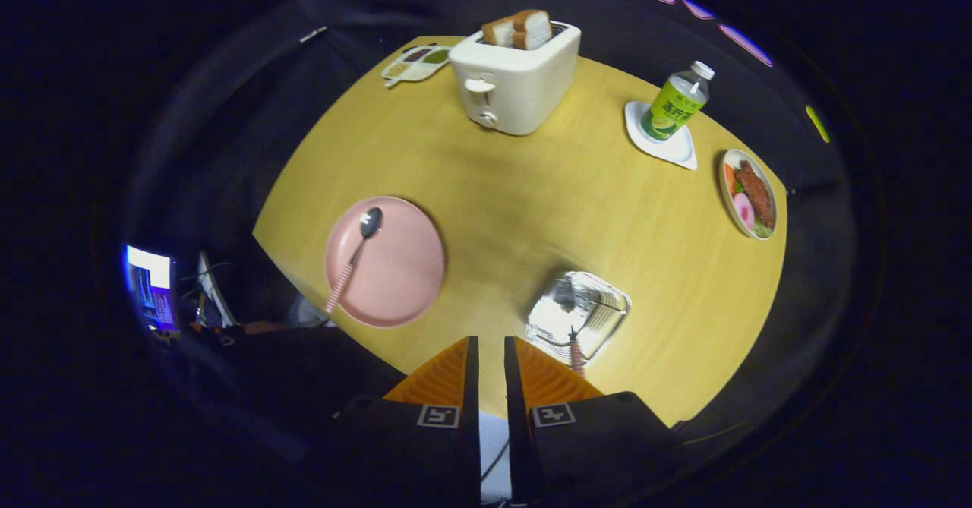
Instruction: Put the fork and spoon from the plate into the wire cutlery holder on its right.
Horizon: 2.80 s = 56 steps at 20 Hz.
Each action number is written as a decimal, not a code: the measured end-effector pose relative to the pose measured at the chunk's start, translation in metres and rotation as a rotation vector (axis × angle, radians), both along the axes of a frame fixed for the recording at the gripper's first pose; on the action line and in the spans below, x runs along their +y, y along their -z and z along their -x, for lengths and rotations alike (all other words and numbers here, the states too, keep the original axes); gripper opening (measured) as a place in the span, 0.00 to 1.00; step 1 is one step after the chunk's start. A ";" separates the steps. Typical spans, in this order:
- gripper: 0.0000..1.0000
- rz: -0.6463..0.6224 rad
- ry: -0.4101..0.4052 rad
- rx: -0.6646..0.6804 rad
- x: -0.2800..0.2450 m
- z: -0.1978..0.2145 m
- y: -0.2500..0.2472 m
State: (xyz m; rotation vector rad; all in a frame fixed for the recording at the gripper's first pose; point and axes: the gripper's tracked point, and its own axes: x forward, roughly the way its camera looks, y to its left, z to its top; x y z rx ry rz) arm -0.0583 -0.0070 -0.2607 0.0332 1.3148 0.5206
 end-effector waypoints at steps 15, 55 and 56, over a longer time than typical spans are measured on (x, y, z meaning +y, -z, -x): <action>0.40 -0.137 0.041 0.149 0.204 0.045 0.082; 0.11 0.194 -0.055 0.358 -0.142 0.058 0.023; 0.11 0.202 -0.068 0.391 -0.145 0.058 0.026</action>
